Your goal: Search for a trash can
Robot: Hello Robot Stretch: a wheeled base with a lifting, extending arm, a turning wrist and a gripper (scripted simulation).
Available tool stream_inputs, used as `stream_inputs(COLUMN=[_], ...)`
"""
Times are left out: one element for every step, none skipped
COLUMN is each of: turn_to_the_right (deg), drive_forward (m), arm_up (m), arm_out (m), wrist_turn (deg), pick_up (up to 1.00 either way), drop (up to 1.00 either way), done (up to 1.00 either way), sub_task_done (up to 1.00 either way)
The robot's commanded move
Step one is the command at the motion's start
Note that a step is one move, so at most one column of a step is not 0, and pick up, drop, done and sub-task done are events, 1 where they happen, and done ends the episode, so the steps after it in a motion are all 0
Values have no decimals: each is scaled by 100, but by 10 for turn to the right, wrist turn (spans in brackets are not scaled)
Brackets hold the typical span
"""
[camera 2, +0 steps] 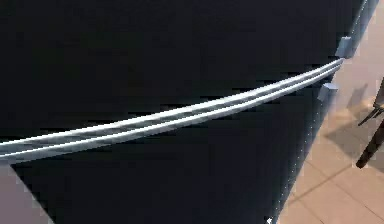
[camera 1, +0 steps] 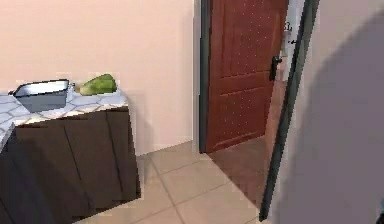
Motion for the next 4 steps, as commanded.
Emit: stream_inputs(turn_to_the_right=[0, 90, 0, 450], drive_forward=[65, 0, 75, 0], arm_up=[0, 0, 0, 0], arm_out=[0, 0, 0, 0], wrist_turn=[0, 0, 0, 0], pick_up=[0, 0, 0, 0], drop=[0, 0, 0, 0], done=[0, 0, 0, 0], sub_task_done=[0, 0, 0, 0])
